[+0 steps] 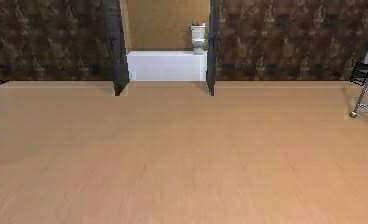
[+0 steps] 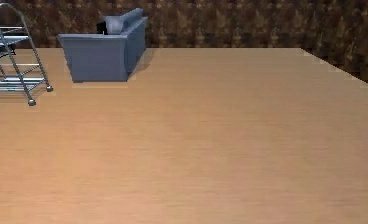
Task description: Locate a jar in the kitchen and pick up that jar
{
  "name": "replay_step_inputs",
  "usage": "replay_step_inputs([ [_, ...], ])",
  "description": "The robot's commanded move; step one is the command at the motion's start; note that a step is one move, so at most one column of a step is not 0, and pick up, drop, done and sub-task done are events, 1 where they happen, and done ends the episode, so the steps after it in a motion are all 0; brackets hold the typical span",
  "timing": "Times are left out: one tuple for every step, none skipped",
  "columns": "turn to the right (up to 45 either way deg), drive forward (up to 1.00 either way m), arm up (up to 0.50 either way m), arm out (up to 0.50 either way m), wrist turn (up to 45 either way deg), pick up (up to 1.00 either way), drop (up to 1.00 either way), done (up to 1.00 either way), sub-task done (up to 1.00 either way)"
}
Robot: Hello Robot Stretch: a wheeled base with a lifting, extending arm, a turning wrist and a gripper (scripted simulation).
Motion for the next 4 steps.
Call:
replay_step_inputs([
  [-39.0, 0.00, 0.00, 0.00, 0.0, 0.00, 0.00, 0.00, 0.00],
  [0.0, 0.20, 0.00, 0.00, 0.0, 0.00, 0.00, 0.00, 0.00],
  [-15.0, 0.00, 0.00, 0.00, 0.0, 0.00, 0.00, 0.00, 0.00],
  [0.0, 0.60, 0.00, 0.00, 0.0, 0.00, 0.00, 0.00, 0.00],
])
